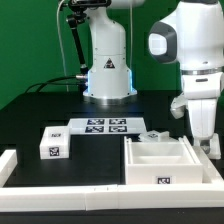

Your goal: Assemble cabinet

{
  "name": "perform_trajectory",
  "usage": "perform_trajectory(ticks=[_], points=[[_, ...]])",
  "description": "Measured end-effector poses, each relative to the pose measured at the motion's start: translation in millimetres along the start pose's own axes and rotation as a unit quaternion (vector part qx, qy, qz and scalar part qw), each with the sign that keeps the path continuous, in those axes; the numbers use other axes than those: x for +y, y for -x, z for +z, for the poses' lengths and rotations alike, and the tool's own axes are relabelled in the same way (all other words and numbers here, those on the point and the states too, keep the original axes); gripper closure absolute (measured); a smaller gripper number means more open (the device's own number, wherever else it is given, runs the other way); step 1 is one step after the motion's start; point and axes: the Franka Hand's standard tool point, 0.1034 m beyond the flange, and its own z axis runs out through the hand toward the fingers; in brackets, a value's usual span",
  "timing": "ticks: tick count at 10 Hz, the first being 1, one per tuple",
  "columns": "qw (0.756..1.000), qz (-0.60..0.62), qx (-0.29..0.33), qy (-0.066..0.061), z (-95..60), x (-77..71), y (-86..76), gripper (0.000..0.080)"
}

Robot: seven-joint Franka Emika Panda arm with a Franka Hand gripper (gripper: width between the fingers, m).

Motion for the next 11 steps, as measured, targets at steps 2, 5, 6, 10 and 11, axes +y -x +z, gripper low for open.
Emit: perform_trajectory(ticks=[2, 5, 6, 10, 11], points=[[1.000, 0.000, 0.002, 0.002, 0.0, -0.2, 0.3, 0.0197], [1.000, -0.002, 0.001, -0.001, 0.4, -3.4, -0.2, 0.0515], [1.000, -0.004, 0.001, -0.003, 0.4, -7.1, -1.7, 0.0711], [1.000, -0.004, 0.001, -0.003, 0.3, -7.2, -1.8, 0.0731], [1.000, -0.006, 0.001, -0.003, -0.4, -7.3, -1.8, 0.0731]])
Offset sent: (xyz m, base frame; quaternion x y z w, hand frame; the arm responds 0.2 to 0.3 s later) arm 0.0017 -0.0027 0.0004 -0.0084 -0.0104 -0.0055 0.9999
